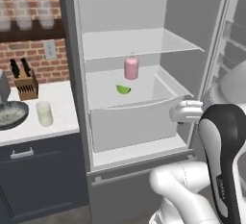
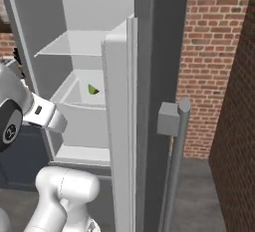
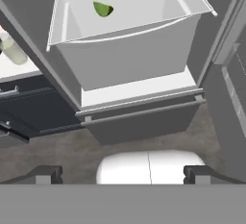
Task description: Grab a lemon wedge from the fridge and one ice cube from the ice bowl, and put them in the glass of lemonade.
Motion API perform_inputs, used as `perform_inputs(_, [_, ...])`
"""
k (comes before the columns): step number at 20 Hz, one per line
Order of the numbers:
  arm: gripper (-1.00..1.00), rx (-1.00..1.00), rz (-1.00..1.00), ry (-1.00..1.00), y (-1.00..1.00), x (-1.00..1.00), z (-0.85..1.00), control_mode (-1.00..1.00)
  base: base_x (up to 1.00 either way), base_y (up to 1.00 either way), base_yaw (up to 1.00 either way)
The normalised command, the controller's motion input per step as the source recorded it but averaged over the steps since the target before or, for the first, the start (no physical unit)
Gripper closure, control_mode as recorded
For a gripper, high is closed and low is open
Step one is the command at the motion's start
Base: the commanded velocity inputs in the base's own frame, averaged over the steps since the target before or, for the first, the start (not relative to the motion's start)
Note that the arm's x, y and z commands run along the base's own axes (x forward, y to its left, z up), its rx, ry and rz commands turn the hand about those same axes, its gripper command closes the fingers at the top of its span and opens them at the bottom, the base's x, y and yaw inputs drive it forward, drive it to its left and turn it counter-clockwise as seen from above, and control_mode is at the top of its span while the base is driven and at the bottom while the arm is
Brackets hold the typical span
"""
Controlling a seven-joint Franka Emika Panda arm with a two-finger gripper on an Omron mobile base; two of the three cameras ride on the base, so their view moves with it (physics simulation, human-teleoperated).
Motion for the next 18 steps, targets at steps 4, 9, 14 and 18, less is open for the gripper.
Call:
perform_inputs(4, [-1.00, 0.00, 0.00, 0.00, 0.00, 0.00, 0.00, 1.00, 0.20, 0.38, -0.28])
perform_inputs(9, [-1.00, 0.00, 0.00, 0.00, 0.00, 0.00, 0.00, 1.00, 0.34, 0.55, -0.05])
perform_inputs(14, [-1.00, 0.00, 0.00, 0.00, 0.00, 0.00, 0.00, 1.00, 0.53, 0.38, 0.07])
perform_inputs(18, [-1.00, 0.00, 0.00, 0.00, 0.00, 0.00, 0.00, 1.00, 0.73, 0.01, 0.09])
